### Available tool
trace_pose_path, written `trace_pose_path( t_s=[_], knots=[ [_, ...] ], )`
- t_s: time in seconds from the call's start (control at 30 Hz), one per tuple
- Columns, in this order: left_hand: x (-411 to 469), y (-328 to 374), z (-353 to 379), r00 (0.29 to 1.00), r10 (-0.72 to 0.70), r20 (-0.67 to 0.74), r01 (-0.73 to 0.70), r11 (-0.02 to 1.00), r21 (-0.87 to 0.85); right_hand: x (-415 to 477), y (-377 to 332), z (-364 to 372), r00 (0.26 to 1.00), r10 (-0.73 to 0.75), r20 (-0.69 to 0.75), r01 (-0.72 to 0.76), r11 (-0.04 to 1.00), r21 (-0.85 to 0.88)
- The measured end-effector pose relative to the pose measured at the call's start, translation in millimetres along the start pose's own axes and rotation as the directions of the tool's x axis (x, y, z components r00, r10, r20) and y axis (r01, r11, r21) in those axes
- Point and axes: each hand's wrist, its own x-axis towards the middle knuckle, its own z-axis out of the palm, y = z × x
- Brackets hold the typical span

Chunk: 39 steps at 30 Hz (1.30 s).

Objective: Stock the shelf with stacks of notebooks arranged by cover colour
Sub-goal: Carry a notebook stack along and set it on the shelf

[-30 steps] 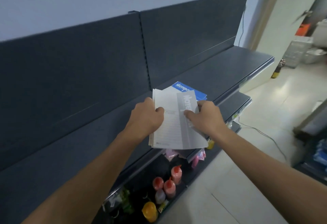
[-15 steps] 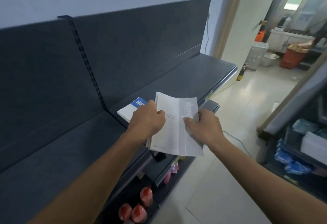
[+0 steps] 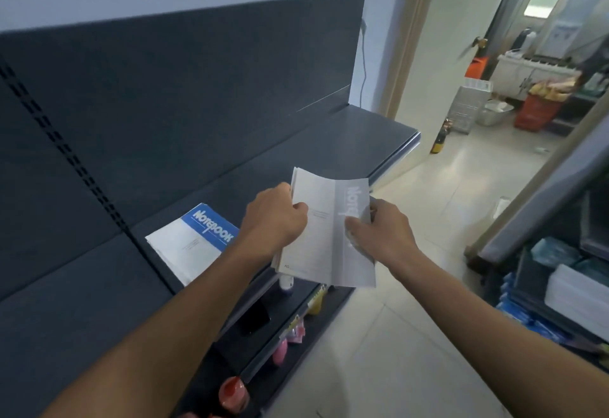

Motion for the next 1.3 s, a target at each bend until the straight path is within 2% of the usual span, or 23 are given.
trace_pose_path(
  t_s=[0.23,0.33,0.57,0.77,0.9,1.13,1.3],
  knots=[
    [22,22,15,0.985,-0.168,-0.041,0.167,0.985,-0.034,64,12,-13,0.993,-0.085,0.084,0.082,0.996,0.041],
    [33,17,18,0.968,-0.246,-0.058,0.242,0.968,-0.064,90,8,-4,0.98,-0.151,0.126,0.152,0.988,0.001],
    [76,-20,24,0.918,-0.392,-0.065,0.386,0.918,-0.091,158,-20,42,0.933,-0.239,0.268,0.257,0.966,-0.03],
    [103,-57,39,0.847,-0.51,-0.151,0.48,0.855,-0.197,208,-39,96,0.892,-0.304,0.334,0.364,0.922,-0.135],
    [107,-72,50,0.795,-0.579,-0.18,0.532,0.808,-0.254,226,-45,125,0.879,-0.28,0.387,0.387,0.892,-0.235],
    [115,-81,64,0.712,-0.677,-0.186,0.639,0.735,-0.227,246,-49,154,0.802,-0.262,0.536,0.441,0.865,-0.237],
    [118,-75,69,0.662,-0.712,-0.236,0.692,0.701,-0.174,256,-50,156,0.773,-0.248,0.583,0.447,0.866,-0.224]
  ],
)
